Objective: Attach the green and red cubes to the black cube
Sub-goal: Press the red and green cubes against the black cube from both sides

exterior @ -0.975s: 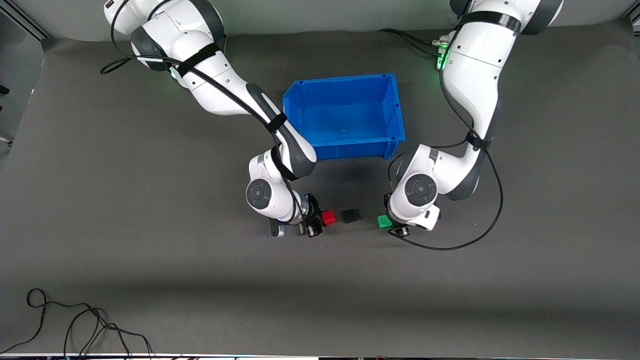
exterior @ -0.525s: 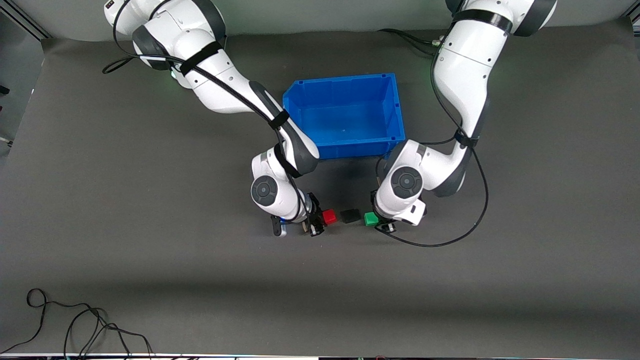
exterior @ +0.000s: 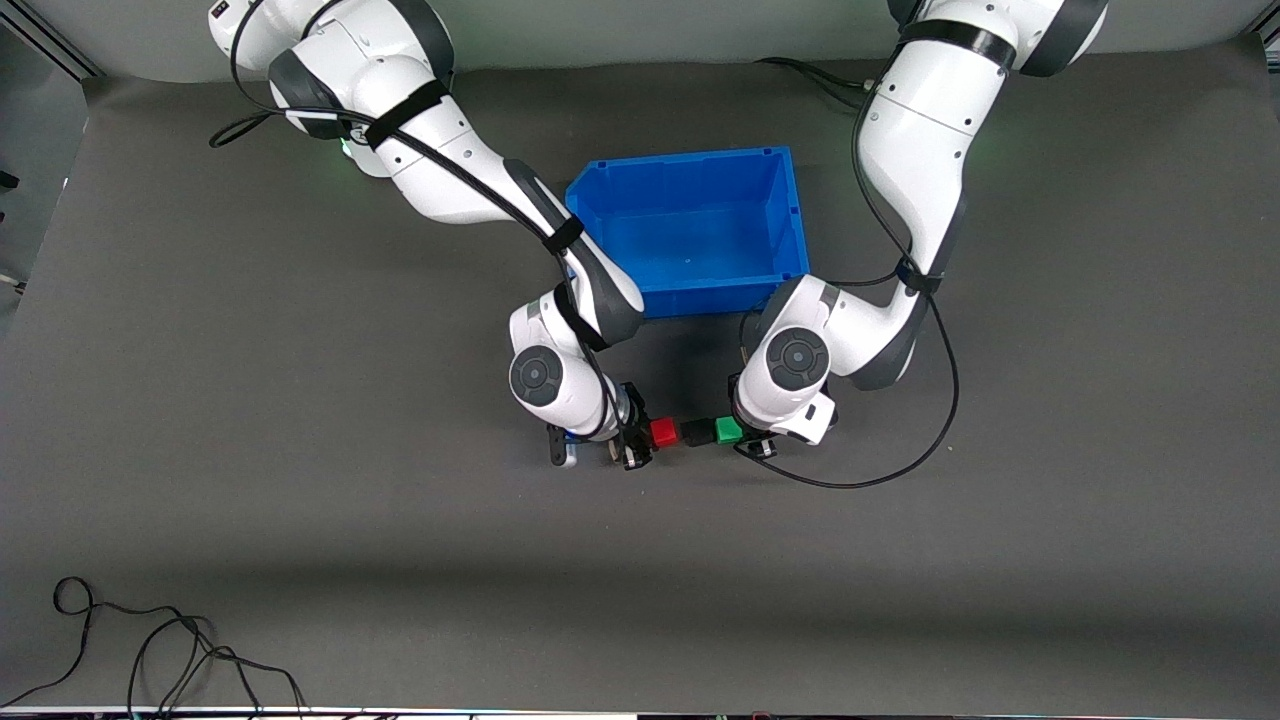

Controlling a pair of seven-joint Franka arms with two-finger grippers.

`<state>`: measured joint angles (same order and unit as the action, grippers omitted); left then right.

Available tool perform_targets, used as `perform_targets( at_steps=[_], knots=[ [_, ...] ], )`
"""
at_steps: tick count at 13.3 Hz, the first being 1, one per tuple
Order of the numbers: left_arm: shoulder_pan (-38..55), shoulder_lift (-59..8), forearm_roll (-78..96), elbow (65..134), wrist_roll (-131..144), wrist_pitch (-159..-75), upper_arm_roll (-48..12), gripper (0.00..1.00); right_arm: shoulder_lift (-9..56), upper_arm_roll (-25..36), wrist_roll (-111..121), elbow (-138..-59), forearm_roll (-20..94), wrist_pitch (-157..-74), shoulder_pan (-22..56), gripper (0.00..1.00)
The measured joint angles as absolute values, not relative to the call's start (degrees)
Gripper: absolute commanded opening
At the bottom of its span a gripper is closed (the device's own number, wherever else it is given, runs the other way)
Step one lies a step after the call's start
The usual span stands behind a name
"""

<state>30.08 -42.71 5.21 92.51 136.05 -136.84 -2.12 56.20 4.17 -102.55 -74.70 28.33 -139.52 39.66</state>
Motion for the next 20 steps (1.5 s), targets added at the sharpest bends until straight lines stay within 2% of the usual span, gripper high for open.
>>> perform_targets(
  at_steps=[8, 9, 10, 11, 20],
  knots=[
    [30.1, -42.9, 5.2, 92.5, 136.1, -136.8, -2.9, 0.0, 58.0, 4.2, -110.5, -71.9, 28.3, -139.8, 39.9, 0.0],
    [30.1, -42.9, 5.2, 92.5, 136.2, -136.8, -2.9, 0.0, 58.0, 4.2, -110.6, -71.9, 28.3, -139.8, 39.9, 0.05],
    [30.1, -42.9, 5.2, 92.5, 136.4, -136.8, -2.9, 0.0, 58.0, 4.2, -110.6, -71.9, 28.3, -139.8, 39.9, 0.8],
    [30.1, -42.9, 5.2, 92.5, 136.6, -136.8, -2.9, 0.0, 58.0, 4.2, -110.7, -71.9, 28.3, -139.8, 39.9, 1.0],
    [30.1, -43.2, 5.2, 91.3, 137.1, -137.0, -2.9, 0.02, 60.1, 4.1, -110.7, -70.1, 24.4, -141.7, 40.2, 0.98]
  ],
)
